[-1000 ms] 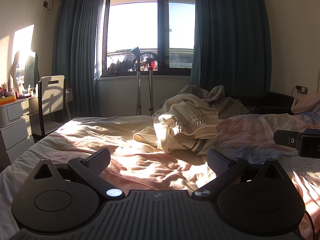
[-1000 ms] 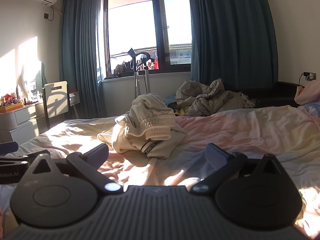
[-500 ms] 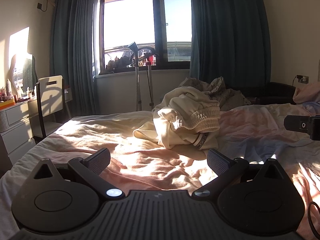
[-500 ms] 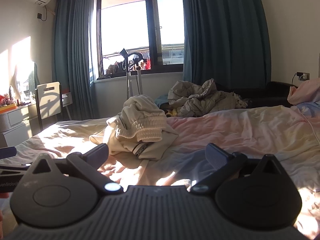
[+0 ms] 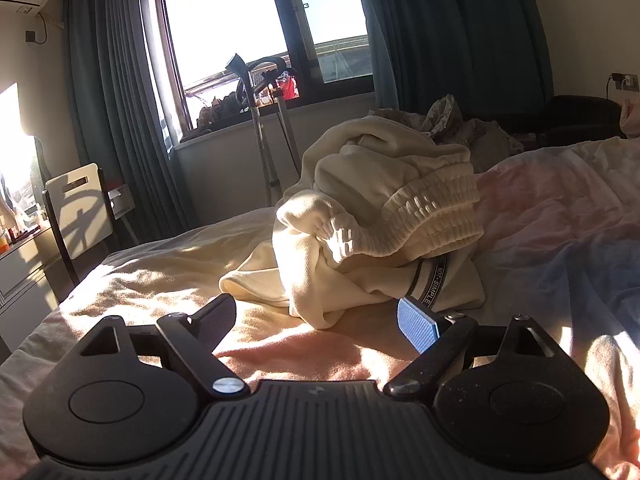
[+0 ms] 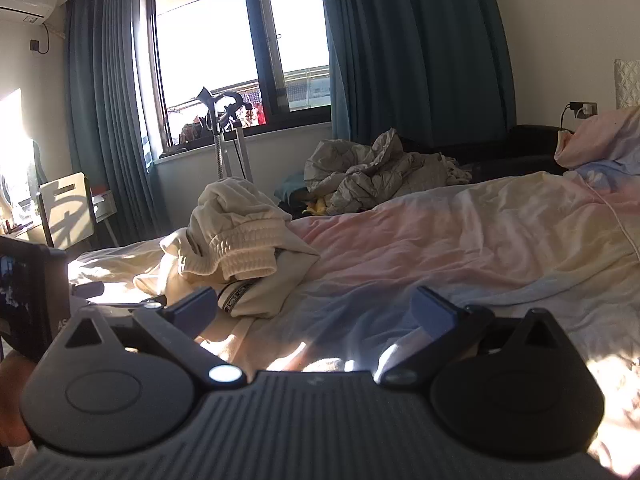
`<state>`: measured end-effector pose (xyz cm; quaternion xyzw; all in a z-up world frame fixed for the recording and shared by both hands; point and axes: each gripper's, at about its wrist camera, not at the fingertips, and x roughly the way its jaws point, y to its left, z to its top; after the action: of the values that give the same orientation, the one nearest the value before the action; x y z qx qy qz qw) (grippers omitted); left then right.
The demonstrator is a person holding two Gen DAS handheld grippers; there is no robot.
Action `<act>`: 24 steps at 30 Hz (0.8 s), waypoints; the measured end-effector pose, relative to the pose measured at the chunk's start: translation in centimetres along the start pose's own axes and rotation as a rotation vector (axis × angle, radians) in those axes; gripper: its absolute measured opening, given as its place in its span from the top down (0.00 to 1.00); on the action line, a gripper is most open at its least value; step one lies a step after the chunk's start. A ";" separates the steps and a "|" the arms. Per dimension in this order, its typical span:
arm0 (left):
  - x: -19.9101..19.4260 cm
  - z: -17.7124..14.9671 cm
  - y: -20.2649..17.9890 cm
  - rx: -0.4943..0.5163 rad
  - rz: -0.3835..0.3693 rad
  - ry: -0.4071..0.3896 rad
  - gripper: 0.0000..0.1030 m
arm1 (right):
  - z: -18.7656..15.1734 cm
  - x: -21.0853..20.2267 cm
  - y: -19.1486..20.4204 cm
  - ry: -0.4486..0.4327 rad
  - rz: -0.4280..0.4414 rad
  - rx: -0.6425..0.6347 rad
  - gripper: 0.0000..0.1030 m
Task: Fold clothes
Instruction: 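Grasp the ribbed waistband of the cream sweatpants with the left gripper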
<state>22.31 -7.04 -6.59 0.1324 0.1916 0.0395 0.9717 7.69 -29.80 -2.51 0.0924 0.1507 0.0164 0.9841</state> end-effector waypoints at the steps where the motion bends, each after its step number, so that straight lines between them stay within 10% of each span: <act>1: 1.4 0.1 -0.4 0.006 0.013 0.009 0.17 | -0.1 0.6 -0.1 0.010 0.005 0.003 0.00; 11: 9.8 1.2 -2.7 0.062 0.160 -0.071 0.45 | -1.8 5.8 -1.2 0.087 0.033 0.030 0.00; 16: 8.1 2.7 -2.6 0.033 0.111 -0.186 0.89 | -2.5 7.0 -1.4 0.080 0.029 0.040 0.00; 24: -0.8 5.0 1.3 -0.069 -0.002 -0.280 0.92 | -1.9 5.3 -0.5 -0.012 0.032 0.001 0.00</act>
<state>23.48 -7.09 -1.54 0.1027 0.0529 0.0261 0.9930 12.20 -29.65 -5.99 0.0954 0.1431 0.0313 0.9846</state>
